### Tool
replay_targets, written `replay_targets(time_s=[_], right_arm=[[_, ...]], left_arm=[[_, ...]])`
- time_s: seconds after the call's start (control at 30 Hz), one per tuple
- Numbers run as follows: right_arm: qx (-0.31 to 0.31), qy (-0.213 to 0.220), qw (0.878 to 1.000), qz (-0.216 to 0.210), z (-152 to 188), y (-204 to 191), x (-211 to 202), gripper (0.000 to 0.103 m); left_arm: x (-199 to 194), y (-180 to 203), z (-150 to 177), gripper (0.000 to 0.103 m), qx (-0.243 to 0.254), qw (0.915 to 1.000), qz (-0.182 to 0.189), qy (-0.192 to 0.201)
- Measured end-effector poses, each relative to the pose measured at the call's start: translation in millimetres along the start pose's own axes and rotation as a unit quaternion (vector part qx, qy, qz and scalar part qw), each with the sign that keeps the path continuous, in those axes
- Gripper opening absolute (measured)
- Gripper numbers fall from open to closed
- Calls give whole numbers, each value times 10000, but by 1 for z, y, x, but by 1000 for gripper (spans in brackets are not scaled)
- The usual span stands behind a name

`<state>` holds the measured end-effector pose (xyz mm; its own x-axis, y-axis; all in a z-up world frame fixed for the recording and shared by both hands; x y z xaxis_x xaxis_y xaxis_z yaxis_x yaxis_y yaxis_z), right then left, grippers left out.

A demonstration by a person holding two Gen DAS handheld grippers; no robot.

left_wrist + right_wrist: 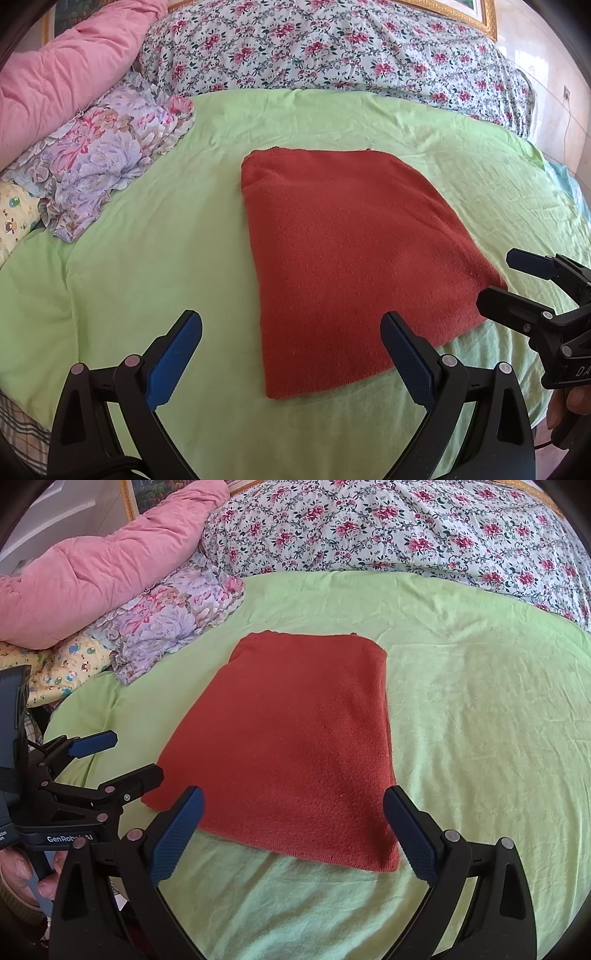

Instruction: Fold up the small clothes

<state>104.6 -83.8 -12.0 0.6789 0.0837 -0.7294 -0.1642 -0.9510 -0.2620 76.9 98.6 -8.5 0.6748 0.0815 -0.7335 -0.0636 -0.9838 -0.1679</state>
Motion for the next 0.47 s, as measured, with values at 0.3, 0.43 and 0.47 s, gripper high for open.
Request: replay_targets(time_s=[0.3, 0.43, 0.47], right_arm=[[12, 15, 10000, -5, -4, 3, 2, 97], [34, -3, 10000, 20, -9, 8, 7, 97], [36, -19, 10000, 44, -11, 9, 9, 97]], left_arm=[[5, -1, -10, 98, 37, 10000, -34, 21], [12, -8, -13, 97, -90, 9999, -17, -56], [14, -10, -14, 97, -103, 9999, -25, -75]])
Point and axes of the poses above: each gripper's, at about its wrist camera, not at the fingertips, and x roughly the way its jaws point, y to its right, z to its underside, the point moved 3 cm from there along x, roughly the way its jaws point, and after that the axes turned 9 degrees about x, right-handed, at the moved point
